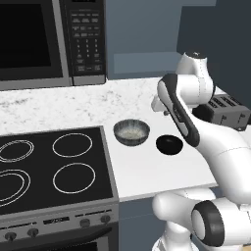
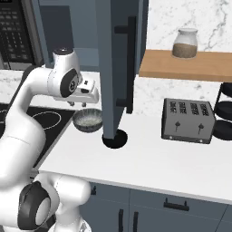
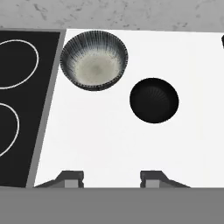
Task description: Pick up the bowls on the counter and stack them on top of one another in the open cabinet. Place the smaller bowl on top of the larger bowl.
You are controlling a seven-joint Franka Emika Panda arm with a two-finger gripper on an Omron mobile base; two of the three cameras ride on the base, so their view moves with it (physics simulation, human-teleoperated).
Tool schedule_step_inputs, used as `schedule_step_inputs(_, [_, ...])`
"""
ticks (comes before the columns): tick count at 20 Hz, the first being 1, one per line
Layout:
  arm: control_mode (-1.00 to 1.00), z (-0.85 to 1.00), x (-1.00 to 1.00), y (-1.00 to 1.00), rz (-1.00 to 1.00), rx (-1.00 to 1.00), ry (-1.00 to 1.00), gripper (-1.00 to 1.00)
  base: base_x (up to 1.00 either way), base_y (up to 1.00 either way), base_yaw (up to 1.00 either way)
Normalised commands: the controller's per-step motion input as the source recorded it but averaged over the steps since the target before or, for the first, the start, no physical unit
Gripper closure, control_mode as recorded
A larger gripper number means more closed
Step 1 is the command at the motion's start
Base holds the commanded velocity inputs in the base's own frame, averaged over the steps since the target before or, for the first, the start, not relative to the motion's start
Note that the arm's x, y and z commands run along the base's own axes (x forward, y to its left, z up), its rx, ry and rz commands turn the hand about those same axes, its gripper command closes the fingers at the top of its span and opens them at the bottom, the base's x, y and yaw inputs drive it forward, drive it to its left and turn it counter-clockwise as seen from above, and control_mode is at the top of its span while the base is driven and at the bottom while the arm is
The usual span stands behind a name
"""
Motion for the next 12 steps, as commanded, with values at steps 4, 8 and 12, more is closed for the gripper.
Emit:
schedule_step_inputs(4, [-1.00, -0.12, 0.00, -0.26, -0.02, 0.00, 0.00, -1.00, 0.00, 0.00, 0.00])
schedule_step_inputs(8, [-1.00, -0.73, 0.00, -0.50, -0.02, -0.07, 0.00, -1.00, 0.00, 0.00, 0.00])
schedule_step_inputs(12, [-1.00, -0.87, 0.17, -0.19, 0.01, -0.21, 0.02, -1.00, 0.00, 0.00, 0.00])
